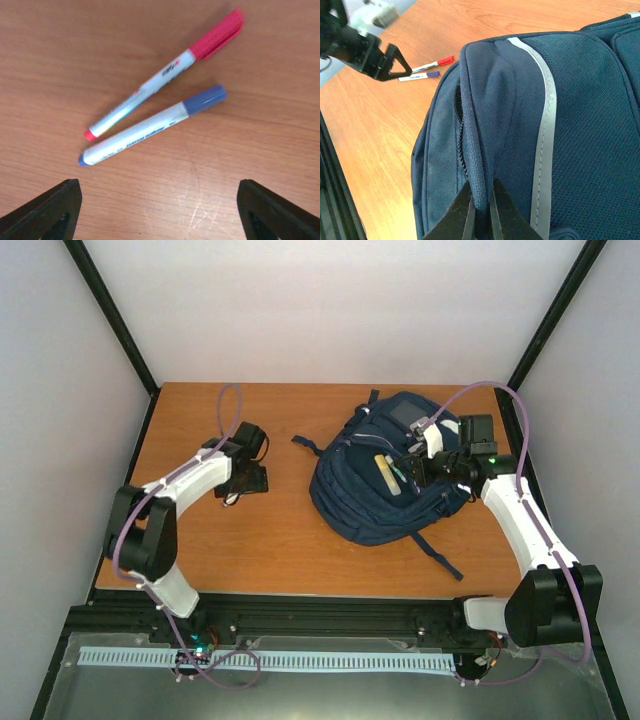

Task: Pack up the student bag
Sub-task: Pick up the stationery from the center of the board.

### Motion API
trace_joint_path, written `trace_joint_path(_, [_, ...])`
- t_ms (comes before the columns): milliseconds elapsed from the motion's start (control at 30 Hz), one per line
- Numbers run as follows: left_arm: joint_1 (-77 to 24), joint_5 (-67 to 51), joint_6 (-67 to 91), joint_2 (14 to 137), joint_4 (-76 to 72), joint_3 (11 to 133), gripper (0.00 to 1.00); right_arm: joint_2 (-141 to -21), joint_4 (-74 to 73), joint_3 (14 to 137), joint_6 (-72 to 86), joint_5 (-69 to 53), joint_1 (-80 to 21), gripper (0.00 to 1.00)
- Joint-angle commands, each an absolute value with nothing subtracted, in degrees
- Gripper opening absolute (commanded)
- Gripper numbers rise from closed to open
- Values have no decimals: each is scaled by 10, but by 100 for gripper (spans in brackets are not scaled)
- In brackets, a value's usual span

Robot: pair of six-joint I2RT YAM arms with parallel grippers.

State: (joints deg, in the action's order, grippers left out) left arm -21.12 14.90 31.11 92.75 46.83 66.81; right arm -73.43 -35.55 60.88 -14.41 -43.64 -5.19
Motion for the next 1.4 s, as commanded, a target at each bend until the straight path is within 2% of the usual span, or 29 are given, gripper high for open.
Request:
trace_joint_path(0, [-176, 95, 285, 977, 500, 691, 83, -707, -317, 610, -157, -480, -44, 3])
trace_joint_path(67, [-168, 84, 280, 994, 493, 694, 79, -707, -318, 610, -156, -484, -41, 3])
trace_joint_path(167, [-165, 84, 263, 1020, 489, 709, 77, -709, -320, 612, -156, -486, -40, 3])
trace_joint_path(667, [-156, 49, 240, 1099, 495, 758, 74, -714, -323, 611, -159, -491, -33, 3])
trace_joint_path(933, [-156, 34, 237, 1104, 494, 749, 72, -716, -324, 612, -161, -493, -33, 3])
trace_joint_path(1100, [-157, 42, 228, 1057, 480, 747, 71, -717, -324, 611, -161, -495, -33, 3])
trace_joint_path(1167, [-157, 65, 228, 1044, 480, 750, 72, -717, -325, 611, -161, -495, -33, 3])
trace_joint_path(1267, [-154, 101, 233, 1050, 490, 758, 80, -717, -325, 612, -161, -495, -33, 3])
trace_joint_path(1367, [-145, 83, 237, 1078, 498, 763, 79, -717, -326, 612, -160, -495, -33, 3])
